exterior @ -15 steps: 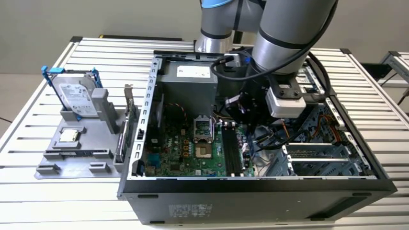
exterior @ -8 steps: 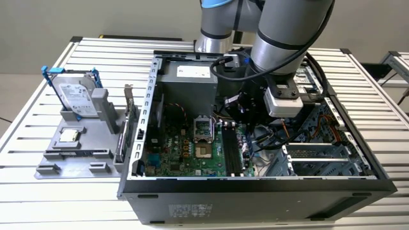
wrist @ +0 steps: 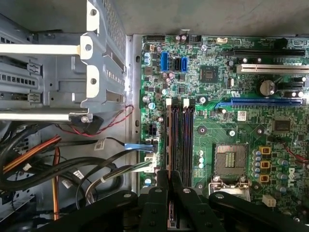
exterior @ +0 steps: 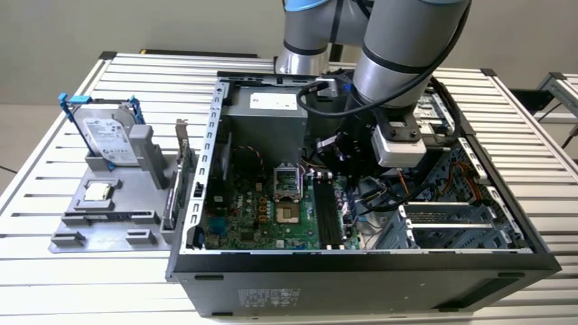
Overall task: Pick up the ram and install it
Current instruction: 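Insert the ram into the slot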
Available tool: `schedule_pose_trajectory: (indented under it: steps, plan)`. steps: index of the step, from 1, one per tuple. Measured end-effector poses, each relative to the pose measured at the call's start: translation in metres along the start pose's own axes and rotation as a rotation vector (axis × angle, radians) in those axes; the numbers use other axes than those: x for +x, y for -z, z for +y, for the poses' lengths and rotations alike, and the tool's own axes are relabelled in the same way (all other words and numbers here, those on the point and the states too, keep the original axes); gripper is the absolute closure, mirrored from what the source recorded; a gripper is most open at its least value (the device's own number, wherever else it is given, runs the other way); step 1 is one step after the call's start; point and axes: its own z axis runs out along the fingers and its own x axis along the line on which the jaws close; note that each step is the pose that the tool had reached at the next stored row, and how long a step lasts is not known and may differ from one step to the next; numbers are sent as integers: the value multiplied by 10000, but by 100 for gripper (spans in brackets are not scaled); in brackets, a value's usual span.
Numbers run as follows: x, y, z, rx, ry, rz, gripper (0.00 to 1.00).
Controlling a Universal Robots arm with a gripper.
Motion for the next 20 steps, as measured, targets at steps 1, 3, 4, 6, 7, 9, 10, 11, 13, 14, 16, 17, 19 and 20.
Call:
schedule_pose_trajectory:
  steps: [1,3,4,6,7,9,10,11,13,14,16,17,19,20]
  plan:
    - [-1,-6,-2,-1,-1,-8,100]
    - [-2,-22,-7,-1,-1,-30,100]
    - [-3,-31,-8,0,-1,-40,100]
    - [-6,-44,-9,-1,-2,-69,100]
    - [-8,-52,-9,-2,-3,-80,100]
    - [-11,-70,-10,-2,-1,-97,100]
    - [-13,-81,-11,-2,-2,-100,100]
    - [-13,-89,-11,-1,-1,-108,100]
    - [-15,-102,-12,-3,0,-122,100]
    - [-15,-111,-12,-2,0,-128,100]
    - [-16,-134,-13,-2,-1,-134,100]
    - [-17,-146,-13,-2,-1,-136,100]
    - [-17,-157,-14,-2,-3,-144,100]
    - [-17,-163,-14,-1,-3,-144,100]
